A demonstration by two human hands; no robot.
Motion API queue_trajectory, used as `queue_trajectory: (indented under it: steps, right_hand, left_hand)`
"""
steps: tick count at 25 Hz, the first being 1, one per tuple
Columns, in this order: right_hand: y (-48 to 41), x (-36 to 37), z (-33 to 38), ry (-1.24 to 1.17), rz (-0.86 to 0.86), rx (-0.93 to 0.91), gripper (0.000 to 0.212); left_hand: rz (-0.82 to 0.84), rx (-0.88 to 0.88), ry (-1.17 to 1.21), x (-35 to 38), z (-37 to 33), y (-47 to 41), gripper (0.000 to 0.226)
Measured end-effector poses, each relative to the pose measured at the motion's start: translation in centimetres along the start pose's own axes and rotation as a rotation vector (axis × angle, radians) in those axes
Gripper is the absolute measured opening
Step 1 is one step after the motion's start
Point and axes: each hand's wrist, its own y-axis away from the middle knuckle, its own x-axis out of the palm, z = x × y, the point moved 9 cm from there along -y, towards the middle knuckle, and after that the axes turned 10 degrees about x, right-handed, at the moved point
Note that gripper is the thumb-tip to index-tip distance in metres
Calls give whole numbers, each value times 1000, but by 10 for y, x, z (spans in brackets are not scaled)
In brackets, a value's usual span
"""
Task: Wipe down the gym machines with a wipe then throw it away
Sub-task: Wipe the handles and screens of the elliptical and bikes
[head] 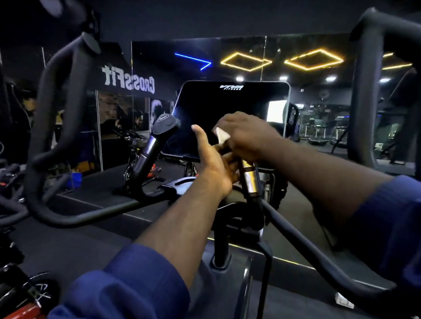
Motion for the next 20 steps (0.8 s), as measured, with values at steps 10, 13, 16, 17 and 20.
queue_trajectory:
  steps: [10,13,16,17,20]
  right_hand:
    - [-4,38,-78,-785,-35,1056,53]
    - [10,78,-90,-1247,-133,1142,80]
    - [44,41,-68,-1085,-209,1066,63]
    - [52,35,-63,-1021,-213,1025,59]
    - [76,31,-48,-967,-230,989,61]
  left_hand:
    - [-172,4,-100,-19,1,4,100]
    - [-156,4,-99,-18,-1,15,99]
    - [-120,7,-118,-7,9,24,100]
    - [-121,13,-130,-4,14,24,103]
    - [-145,27,-146,-4,27,27,125]
